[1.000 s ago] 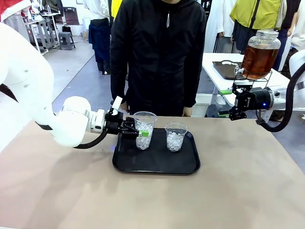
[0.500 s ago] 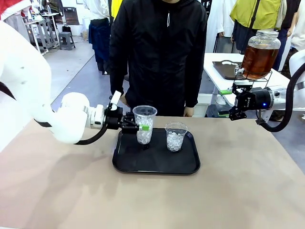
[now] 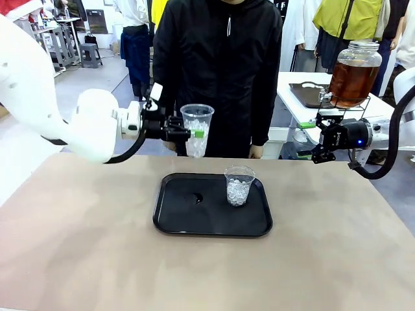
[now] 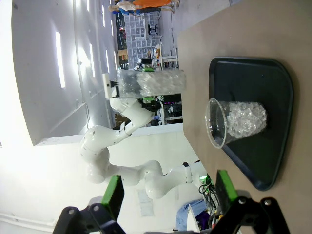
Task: Pour the drink into the iced cup.
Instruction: Pick up the iced cup indicated by the human and present it to them, then open the gripper to release the iced cup you were holding.
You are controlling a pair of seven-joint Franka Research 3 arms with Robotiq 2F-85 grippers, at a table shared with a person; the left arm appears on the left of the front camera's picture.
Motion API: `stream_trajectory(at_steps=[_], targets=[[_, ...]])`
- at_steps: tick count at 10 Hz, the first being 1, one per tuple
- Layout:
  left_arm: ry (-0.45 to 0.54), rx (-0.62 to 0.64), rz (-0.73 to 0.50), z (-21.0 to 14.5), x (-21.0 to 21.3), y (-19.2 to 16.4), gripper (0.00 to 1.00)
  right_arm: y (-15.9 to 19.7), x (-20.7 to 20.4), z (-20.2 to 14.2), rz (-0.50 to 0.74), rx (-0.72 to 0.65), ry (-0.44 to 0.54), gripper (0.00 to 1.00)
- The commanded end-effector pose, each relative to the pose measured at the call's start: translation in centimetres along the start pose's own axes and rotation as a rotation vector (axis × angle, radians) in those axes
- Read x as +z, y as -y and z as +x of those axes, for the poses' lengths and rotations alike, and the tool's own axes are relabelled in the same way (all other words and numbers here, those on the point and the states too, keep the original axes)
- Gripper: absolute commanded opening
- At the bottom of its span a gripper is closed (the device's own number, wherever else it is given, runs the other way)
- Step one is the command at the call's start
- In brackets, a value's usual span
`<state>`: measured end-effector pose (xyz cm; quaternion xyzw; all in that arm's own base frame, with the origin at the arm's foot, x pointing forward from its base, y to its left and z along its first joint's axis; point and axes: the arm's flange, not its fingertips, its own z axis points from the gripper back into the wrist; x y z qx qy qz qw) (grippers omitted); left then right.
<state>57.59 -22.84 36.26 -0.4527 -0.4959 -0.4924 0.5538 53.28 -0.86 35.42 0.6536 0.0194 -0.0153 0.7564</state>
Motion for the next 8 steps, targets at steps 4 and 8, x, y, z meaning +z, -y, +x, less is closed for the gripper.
stream_trajectory(at_steps=[4,8], targets=[[0.002,-0.029,0.012,2.5,-0.1,-1.1,0.63,-0.2,0.0,0.1,-0.002,0.003,0.003,1.0],[0.002,-0.029,0.012,2.5,-0.1,-1.1,0.63,-0.2,0.0,0.1,-0.002,0.003,0.003,1.0]])
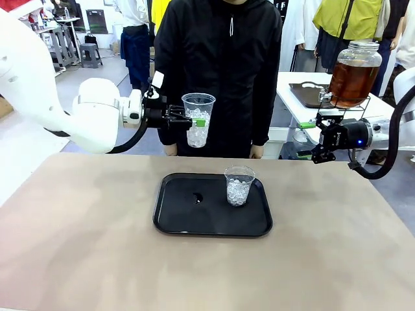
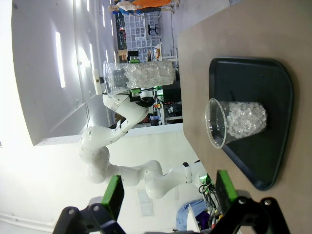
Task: Pour the drink into the iced cup.
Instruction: Open the gripper to release the iced cup you were holding.
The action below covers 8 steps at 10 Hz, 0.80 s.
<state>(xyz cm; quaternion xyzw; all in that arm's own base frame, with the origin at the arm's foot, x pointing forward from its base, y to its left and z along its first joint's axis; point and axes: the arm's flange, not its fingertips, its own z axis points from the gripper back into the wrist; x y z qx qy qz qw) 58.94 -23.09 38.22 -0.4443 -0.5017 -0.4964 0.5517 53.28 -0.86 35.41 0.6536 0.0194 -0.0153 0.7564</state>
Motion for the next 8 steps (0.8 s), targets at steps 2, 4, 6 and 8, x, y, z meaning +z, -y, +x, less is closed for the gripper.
stream_trajectory(at_steps=[2,4,6,8], targets=[[0.006,-0.009,0.002,0.51,0.1,0.13,0.63,-0.16,0.03,0.08,-0.002,0.003,0.003,1.0],[0.006,-0.009,0.002,0.51,0.1,0.13,0.63,-0.16,0.03,0.08,-0.002,0.003,0.003,1.0],[0.006,-0.009,0.002,0.51,0.1,0.13,0.63,-0.16,0.03,0.08,-0.002,0.003,0.003,1.0],[0.006,-0.009,0.002,0.51,0.1,0.13,0.63,-0.16,0.03,0.08,-0.002,0.003,0.003,1.0]])
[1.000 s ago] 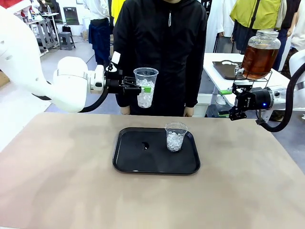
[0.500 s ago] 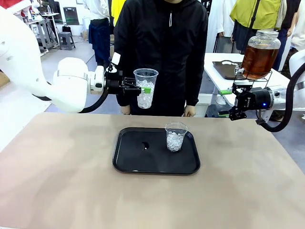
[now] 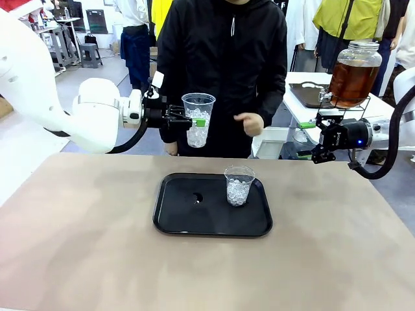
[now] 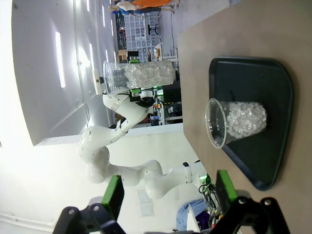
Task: Pour the drink into the iced cup.
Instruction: Open the gripper to release the iced cup you were holding.
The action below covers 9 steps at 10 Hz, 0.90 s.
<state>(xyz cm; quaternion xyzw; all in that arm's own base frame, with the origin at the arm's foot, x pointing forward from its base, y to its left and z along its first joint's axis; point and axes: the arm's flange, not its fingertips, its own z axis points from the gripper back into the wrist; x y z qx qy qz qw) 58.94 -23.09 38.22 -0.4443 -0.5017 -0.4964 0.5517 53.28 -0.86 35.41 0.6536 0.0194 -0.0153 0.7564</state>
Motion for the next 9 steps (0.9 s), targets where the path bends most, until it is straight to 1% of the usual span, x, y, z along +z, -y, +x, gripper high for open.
stream_trajectory(at_steps=[1,9], targets=[[0.006,-0.009,0.002,0.51,0.1,0.13,0.63,-0.16,0.03,0.08,-0.002,0.003,0.003,1.0],[0.006,-0.009,0.002,0.51,0.1,0.13,0.63,-0.16,0.03,0.08,-0.002,0.003,0.003,1.0]])
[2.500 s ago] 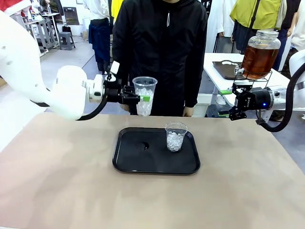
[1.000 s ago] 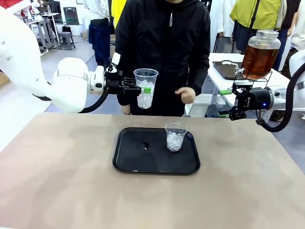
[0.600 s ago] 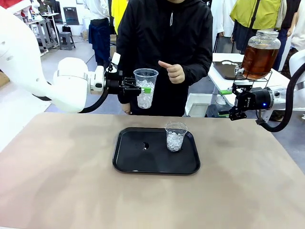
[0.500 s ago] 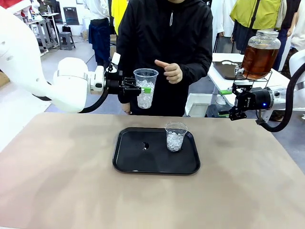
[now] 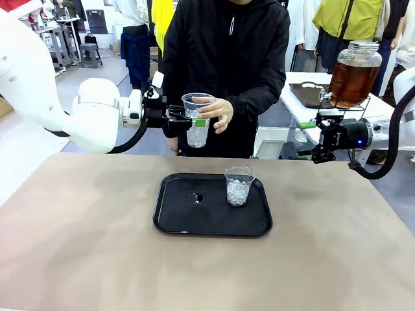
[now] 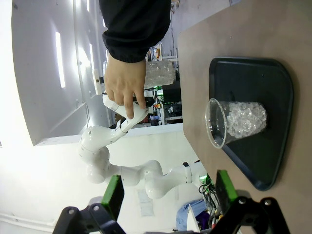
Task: Pour the drink into the iced cup.
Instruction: Open the gripper to release the iced cup you were holding.
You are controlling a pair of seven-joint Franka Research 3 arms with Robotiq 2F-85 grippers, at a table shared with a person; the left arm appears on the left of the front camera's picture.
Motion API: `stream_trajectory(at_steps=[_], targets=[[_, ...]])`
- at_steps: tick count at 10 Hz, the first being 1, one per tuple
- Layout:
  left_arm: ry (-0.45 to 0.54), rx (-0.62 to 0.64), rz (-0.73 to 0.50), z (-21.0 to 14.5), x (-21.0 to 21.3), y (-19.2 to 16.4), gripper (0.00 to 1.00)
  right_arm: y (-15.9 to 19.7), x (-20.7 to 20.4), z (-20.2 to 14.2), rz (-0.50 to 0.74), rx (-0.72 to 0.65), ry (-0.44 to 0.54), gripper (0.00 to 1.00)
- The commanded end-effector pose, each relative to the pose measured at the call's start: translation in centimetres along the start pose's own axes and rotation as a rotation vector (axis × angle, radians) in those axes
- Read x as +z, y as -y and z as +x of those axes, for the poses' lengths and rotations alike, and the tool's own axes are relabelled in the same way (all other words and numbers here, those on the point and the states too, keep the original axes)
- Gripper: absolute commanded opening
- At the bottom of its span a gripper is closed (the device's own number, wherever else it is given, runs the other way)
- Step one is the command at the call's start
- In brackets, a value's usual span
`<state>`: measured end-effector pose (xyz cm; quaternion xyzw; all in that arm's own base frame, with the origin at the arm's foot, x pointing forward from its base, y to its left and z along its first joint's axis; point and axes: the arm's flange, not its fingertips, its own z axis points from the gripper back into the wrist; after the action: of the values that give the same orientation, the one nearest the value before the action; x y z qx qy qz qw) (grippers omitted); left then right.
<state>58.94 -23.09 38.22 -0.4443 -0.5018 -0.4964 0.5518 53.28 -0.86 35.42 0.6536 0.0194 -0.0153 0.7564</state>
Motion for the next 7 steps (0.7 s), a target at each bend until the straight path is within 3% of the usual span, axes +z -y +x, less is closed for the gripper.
stream_trajectory(at_steps=[1,7], targets=[[0.006,-0.009,0.002,0.51,0.09,0.13,0.63,-0.16,0.03,0.08,-0.002,0.003,0.003,1.0],[0.006,-0.009,0.002,0.51,0.09,0.13,0.63,-0.16,0.03,0.08,-0.002,0.003,0.003,1.0]])
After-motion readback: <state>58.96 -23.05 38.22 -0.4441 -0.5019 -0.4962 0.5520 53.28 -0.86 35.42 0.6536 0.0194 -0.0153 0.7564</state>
